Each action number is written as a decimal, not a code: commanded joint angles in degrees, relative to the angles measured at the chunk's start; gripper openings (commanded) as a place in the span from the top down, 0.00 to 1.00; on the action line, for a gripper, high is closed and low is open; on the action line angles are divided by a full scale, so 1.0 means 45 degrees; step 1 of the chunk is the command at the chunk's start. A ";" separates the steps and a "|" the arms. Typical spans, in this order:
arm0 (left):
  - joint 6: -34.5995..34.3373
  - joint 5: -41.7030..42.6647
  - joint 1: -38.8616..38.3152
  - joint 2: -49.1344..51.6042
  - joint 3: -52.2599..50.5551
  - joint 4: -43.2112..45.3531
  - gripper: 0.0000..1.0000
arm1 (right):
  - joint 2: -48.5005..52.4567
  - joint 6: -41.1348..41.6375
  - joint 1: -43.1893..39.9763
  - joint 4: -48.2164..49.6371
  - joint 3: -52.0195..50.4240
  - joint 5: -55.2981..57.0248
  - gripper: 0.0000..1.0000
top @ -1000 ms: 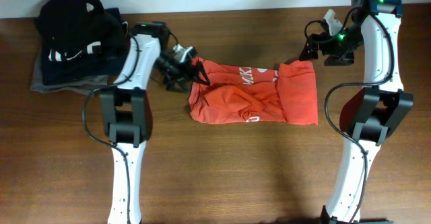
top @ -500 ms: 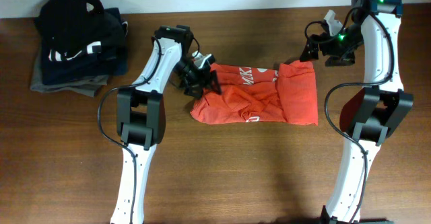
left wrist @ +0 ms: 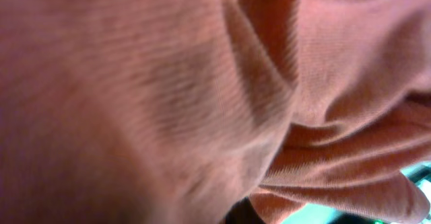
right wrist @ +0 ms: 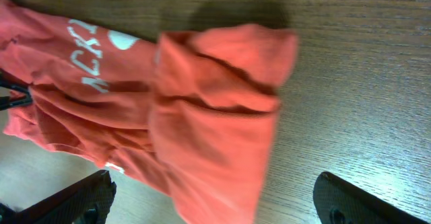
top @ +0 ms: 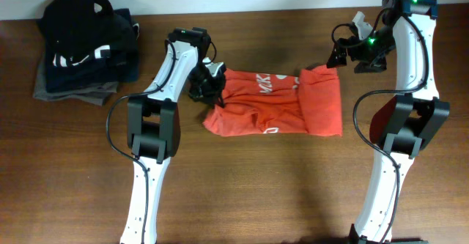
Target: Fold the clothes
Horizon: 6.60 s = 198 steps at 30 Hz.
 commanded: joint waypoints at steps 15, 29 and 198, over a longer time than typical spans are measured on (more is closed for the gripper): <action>-0.1520 -0.6674 0.2093 -0.0238 0.3866 -0.2618 1.00 | -0.0306 -0.0034 -0.0034 0.0010 0.0083 0.0102 0.01; -0.1520 -0.6887 -0.1729 -0.1010 0.4129 -0.2613 1.00 | -0.0301 -0.0044 -0.0034 0.0219 0.0073 0.0112 0.01; -0.3755 -0.7184 0.1977 -0.2482 0.4969 -0.1938 0.01 | -0.1583 0.5649 0.6343 0.2637 -0.4362 0.4945 0.38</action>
